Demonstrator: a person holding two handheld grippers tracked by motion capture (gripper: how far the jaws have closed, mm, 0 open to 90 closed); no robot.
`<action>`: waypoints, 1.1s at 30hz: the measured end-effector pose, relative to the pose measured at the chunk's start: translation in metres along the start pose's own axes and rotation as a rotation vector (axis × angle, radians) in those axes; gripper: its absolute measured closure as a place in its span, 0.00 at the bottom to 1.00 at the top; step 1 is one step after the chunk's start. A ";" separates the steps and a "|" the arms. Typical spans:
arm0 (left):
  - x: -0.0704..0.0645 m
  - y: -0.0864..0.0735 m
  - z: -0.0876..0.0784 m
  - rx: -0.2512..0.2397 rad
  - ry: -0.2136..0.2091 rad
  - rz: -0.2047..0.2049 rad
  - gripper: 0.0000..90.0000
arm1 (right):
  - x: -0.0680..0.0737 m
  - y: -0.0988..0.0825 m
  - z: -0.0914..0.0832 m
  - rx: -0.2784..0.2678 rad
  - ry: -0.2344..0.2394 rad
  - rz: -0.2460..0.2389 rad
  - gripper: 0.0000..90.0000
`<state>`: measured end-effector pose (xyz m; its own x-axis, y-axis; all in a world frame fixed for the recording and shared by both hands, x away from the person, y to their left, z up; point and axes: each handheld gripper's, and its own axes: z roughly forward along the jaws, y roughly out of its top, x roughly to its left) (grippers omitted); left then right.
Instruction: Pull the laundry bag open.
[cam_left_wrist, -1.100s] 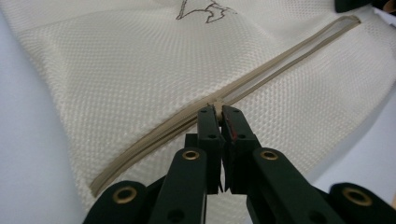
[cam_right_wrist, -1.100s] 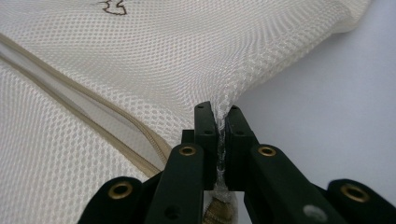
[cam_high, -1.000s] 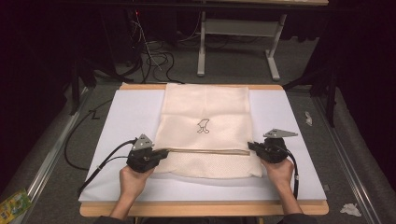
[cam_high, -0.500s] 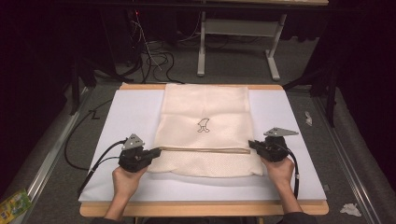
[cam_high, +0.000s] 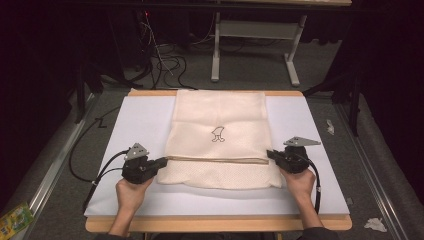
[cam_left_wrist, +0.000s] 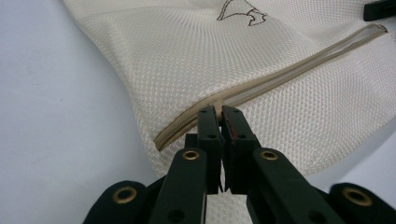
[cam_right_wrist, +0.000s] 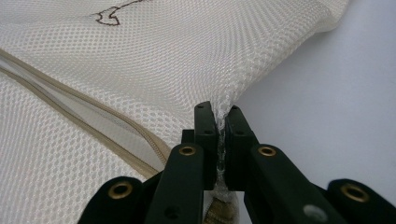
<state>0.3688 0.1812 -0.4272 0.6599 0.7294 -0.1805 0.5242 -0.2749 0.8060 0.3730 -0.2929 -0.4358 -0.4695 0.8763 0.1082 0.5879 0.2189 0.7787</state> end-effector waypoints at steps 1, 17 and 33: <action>0.000 0.000 0.000 0.001 0.000 -0.001 0.97 | 0.001 0.000 0.000 -0.002 -0.001 0.003 0.98; 0.013 -0.001 -0.012 -0.022 0.064 -0.019 0.97 | -0.004 -0.001 -0.004 -0.017 -0.020 0.018 0.98; 0.016 -0.016 -0.011 -0.002 0.093 -0.037 0.97 | -0.004 -0.002 0.000 0.013 -0.044 0.000 0.98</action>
<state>0.3645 0.2045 -0.4369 0.5873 0.7939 -0.1575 0.5464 -0.2453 0.8008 0.3736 -0.2969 -0.4371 -0.4407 0.8940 0.0806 0.5962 0.2245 0.7708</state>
